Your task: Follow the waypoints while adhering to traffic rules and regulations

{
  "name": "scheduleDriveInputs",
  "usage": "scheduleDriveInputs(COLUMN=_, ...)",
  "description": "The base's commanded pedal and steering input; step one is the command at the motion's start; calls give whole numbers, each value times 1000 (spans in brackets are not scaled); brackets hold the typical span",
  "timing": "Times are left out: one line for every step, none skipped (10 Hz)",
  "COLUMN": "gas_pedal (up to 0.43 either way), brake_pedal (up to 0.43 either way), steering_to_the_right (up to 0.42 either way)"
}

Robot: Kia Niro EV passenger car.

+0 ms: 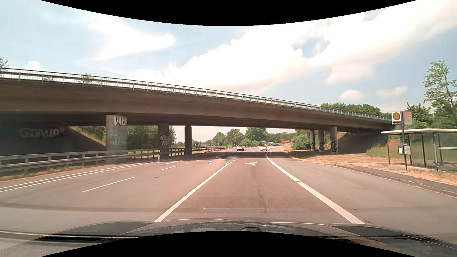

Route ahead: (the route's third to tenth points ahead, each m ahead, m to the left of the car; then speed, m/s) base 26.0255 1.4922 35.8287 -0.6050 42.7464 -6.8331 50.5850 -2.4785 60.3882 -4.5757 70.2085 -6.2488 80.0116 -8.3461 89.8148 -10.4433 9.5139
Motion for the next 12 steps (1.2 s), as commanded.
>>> scheduleDriveInputs(gas_pedal=299, brake_pedal=0, steering_to_the_right=94)
scheduleDriveInputs(gas_pedal=299, brake_pedal=0, steering_to_the_right=83)
scheduleDriveInputs(gas_pedal=299, brake_pedal=0, steering_to_the_right=55)
scheduleDriveInputs(gas_pedal=299, brake_pedal=0, steering_to_the_right=31)
scheduleDriveInputs(gas_pedal=299, brake_pedal=0, steering_to_the_right=17)
scheduleDriveInputs(gas_pedal=299, brake_pedal=0, steering_to_the_right=12)
scheduleDriveInputs(gas_pedal=299, brake_pedal=0, steering_to_the_right=11)
scheduleDriveInputs(gas_pedal=299, brake_pedal=0, steering_to_the_right=11)
scheduleDriveInputs(gas_pedal=299, brake_pedal=0, steering_to_the_right=9)
scheduleDriveInputs(gas_pedal=299, brake_pedal=0, steering_to_the_right=7)
scheduleDriveInputs(gas_pedal=299, brake_pedal=0, steering_to_the_right=6)
scheduleDriveInputs(gas_pedal=299, brake_pedal=0, steering_to_the_right=6)
